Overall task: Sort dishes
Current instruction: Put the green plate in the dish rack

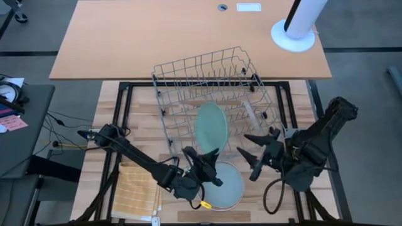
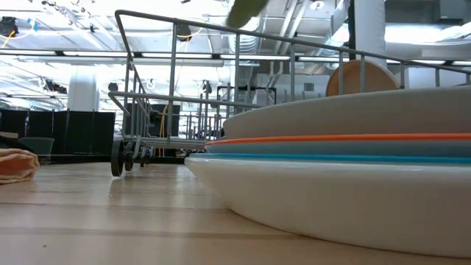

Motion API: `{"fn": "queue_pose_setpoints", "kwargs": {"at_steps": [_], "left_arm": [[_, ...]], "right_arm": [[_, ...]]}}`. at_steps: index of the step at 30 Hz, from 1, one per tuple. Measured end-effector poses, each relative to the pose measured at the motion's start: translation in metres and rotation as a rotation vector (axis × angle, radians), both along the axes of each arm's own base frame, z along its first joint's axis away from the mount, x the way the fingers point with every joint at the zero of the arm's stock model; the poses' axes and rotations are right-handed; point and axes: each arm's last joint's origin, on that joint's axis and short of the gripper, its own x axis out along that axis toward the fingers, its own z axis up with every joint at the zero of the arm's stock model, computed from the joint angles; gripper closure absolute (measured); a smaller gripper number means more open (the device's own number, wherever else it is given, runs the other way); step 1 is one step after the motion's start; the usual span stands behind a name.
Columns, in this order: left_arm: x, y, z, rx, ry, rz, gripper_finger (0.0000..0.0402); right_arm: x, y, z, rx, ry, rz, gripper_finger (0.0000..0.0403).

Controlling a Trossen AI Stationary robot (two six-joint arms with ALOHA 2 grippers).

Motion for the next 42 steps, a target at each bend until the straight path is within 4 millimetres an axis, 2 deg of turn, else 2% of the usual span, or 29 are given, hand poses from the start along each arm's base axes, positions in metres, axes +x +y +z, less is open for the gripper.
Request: {"fn": "queue_pose_setpoints", "kwargs": {"at_steps": [6,16,21,25,31,36,42], "left_arm": [[0.006,0.015,0.000,0.202,0.242,0.060,0.0400],[0.012,0.036,-0.009,0.416,0.576,0.157,0.0401],[0.015,0.046,-0.014,0.433,0.627,0.188,0.0401],[0.014,0.047,-0.016,0.440,0.641,0.187,0.0401],[0.013,0.043,-0.016,0.455,0.654,0.165,0.0401],[0.013,0.044,-0.016,0.456,0.658,0.171,0.0401],[0.013,0.043,-0.017,0.456,0.656,0.159,0.0401]], "right_arm": [[0.011,-0.013,0.001,-0.003,-0.002,-0.064,0.0154],[0.028,-0.039,-0.001,-0.041,0.034,-0.173,0.0154],[0.033,-0.050,-0.002,-0.085,0.068,-0.221,0.0154],[0.035,-0.059,-0.004,-0.118,0.101,-0.268,0.0164],[0.040,-0.071,-0.008,-0.128,0.142,-0.285,0.0213],[0.044,-0.078,-0.010,-0.121,0.169,-0.278,0.0284],[0.058,-0.087,-0.020,-0.153,0.222,-0.328,0.0361]]}}
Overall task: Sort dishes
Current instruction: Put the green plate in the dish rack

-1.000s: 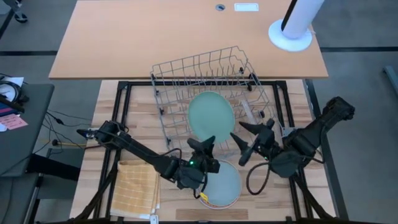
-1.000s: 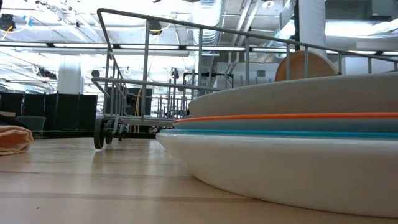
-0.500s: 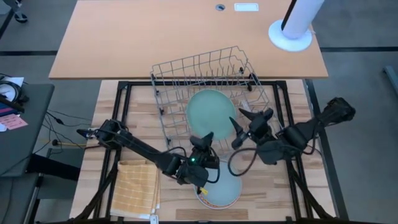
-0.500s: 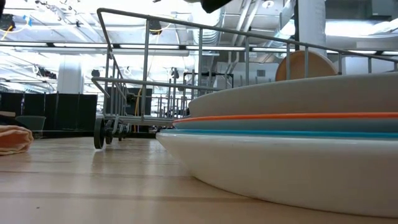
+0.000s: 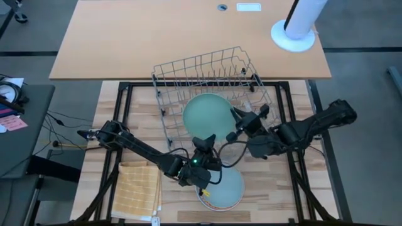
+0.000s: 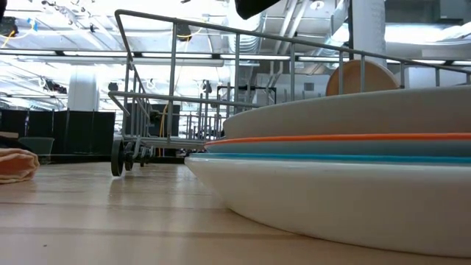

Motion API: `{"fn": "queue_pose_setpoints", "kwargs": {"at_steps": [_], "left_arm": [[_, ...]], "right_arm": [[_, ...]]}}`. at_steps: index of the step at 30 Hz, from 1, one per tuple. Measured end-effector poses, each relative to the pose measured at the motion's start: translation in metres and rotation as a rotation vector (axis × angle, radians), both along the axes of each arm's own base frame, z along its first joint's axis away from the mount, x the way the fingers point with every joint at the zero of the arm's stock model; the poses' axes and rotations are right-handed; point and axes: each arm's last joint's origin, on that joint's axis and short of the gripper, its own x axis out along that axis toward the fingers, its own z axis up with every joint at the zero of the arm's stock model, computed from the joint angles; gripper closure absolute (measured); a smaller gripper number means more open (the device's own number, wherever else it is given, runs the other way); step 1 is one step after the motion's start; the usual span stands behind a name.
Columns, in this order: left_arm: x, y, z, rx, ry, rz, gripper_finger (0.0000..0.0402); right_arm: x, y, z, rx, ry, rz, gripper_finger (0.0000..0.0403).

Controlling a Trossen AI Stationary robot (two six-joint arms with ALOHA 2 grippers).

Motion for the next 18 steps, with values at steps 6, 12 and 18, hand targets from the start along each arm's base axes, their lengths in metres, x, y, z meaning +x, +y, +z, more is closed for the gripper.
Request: {"fn": "queue_pose_setpoints", "kwargs": {"at_steps": [6,12,18], "left_arm": [[0.002,-0.002,-0.002,-0.060,-0.040,-0.084,0.0387],[0.004,-0.003,-0.002,-0.123,-0.103,-0.128,0.0330],[0.004,-0.003,-0.002,-0.157,-0.150,-0.130,0.0274]], "right_arm": [[0.012,-0.007,-0.009,-0.027,0.054,-0.033,0.0396],[0.014,-0.012,-0.012,-0.036,0.092,-0.032,0.0401],[0.014,-0.013,-0.013,-0.059,0.126,-0.037,0.0402]]}}
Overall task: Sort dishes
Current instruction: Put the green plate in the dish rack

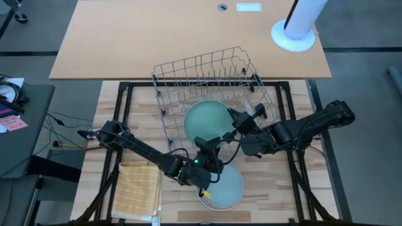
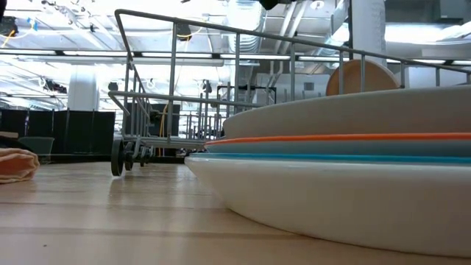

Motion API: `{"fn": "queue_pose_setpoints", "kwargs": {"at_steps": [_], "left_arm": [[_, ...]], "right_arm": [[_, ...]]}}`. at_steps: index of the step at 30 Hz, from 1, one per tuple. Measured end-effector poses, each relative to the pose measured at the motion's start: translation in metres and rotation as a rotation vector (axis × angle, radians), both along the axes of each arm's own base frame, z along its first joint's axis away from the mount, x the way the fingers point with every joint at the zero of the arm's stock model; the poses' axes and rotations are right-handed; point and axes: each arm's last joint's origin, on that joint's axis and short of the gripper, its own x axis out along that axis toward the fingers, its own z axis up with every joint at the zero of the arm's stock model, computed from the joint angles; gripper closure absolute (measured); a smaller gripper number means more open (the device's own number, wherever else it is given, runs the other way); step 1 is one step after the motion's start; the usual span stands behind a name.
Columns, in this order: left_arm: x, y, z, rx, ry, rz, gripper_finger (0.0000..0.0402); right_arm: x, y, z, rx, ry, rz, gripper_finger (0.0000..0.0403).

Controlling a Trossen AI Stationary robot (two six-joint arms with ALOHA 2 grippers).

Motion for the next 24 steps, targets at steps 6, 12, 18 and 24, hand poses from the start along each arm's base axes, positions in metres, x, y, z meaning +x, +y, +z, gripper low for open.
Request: {"fn": "queue_pose_setpoints", "kwargs": {"at_steps": [6,12,18,24], "left_arm": [[-0.002,-0.009,0.001,-0.115,-0.118,-0.048,0.0237],[-0.002,-0.017,0.003,-0.323,-0.247,-0.192,0.0214],[-0.009,-0.028,0.030,-0.497,-0.420,-0.240,0.0208],[-0.049,-0.033,0.097,-0.512,-0.545,-0.247,0.0208]], "right_arm": [[-0.003,-0.006,0.003,-0.073,0.060,-0.035,0.0402],[-0.015,-0.006,0.014,-0.162,0.088,-0.087,0.0403],[-0.028,0.004,0.026,-0.251,0.110,-0.129,0.0403],[-0.041,0.032,0.027,-0.302,0.138,-0.036,0.0403]]}}
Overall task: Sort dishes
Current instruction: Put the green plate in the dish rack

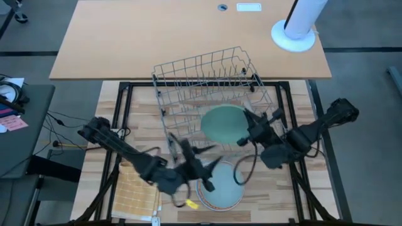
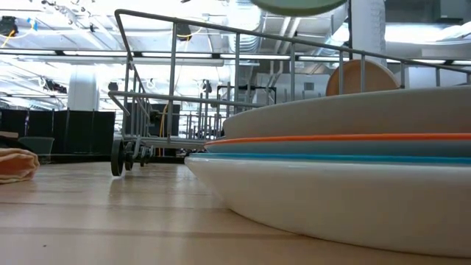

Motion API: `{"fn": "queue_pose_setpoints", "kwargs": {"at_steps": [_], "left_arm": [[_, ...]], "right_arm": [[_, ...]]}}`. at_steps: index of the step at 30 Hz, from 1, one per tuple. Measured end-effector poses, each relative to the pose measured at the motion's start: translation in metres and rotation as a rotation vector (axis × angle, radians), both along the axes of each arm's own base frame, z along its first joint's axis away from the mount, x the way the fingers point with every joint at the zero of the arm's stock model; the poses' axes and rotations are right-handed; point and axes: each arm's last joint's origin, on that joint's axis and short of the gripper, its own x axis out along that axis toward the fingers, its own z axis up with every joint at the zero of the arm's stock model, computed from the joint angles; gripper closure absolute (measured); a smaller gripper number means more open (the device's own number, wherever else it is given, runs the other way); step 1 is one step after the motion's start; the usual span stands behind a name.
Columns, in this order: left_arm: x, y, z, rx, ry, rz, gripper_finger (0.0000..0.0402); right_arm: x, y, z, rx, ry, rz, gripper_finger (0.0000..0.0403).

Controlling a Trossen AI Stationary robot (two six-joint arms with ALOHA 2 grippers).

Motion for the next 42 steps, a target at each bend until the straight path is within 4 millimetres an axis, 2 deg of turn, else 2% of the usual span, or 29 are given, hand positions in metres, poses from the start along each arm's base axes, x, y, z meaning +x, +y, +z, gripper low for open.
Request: {"fn": "queue_pose_setpoints", "kwargs": {"at_steps": [3,9,13,18,25,34,40,42], "left_arm": [[-0.020,0.007,0.025,0.075,0.026,0.059,0.0208],[-0.032,0.018,0.037,0.129,0.075,0.080,0.0208],[-0.030,0.022,0.030,0.148,0.127,0.113,0.0208],[-0.026,0.037,0.015,0.066,0.139,0.155,0.0208],[-0.024,0.045,0.006,0.012,0.150,0.173,0.0215],[-0.021,0.055,-0.001,-0.023,0.190,0.151,0.0285],[-0.020,0.058,-0.002,-0.014,0.205,0.154,0.0374],[-0.021,0.059,-0.002,-0.006,0.213,0.158,0.0392]], "right_arm": [[-0.004,0.019,-0.004,-0.002,0.001,0.066,0.0403],[-0.006,0.048,-0.016,-0.013,0.018,0.157,0.0403],[0.000,0.051,-0.022,-0.033,0.046,0.153,0.0403],[0.012,0.056,-0.027,-0.072,0.103,0.139,0.0403],[0.025,0.066,-0.026,-0.125,0.180,0.138,0.0403],[0.026,0.064,-0.025,-0.126,0.181,0.132,0.0403],[0.026,0.065,-0.025,-0.126,0.181,0.134,0.0403],[0.026,0.065,-0.025,-0.127,0.183,0.134,0.0403]]}}
